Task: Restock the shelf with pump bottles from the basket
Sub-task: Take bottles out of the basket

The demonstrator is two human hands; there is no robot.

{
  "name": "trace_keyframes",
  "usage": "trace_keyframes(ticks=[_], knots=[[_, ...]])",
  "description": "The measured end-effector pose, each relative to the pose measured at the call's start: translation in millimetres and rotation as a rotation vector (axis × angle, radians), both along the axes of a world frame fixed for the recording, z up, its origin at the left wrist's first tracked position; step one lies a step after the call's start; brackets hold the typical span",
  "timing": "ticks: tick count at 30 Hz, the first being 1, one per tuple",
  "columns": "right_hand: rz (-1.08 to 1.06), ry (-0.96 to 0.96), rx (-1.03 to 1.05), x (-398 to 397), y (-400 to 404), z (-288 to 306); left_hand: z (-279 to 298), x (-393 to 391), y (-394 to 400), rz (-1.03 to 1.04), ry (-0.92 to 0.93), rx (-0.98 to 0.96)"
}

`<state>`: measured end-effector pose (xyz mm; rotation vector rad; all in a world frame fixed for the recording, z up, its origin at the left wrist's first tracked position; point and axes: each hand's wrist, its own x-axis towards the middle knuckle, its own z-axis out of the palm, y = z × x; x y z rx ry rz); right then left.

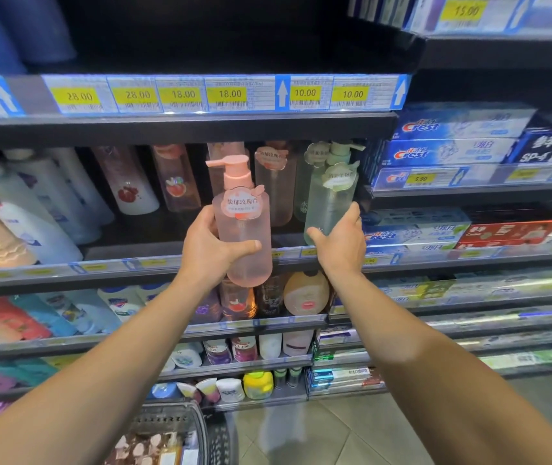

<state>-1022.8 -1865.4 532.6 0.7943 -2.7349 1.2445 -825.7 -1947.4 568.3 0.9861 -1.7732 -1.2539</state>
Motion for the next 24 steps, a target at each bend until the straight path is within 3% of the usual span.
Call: trace_keyframes(ticks=[24], knots=[[0.008,0.026,0.058,-6,-10,0,10,-9,5,0.044,-0.016,-0.023]])
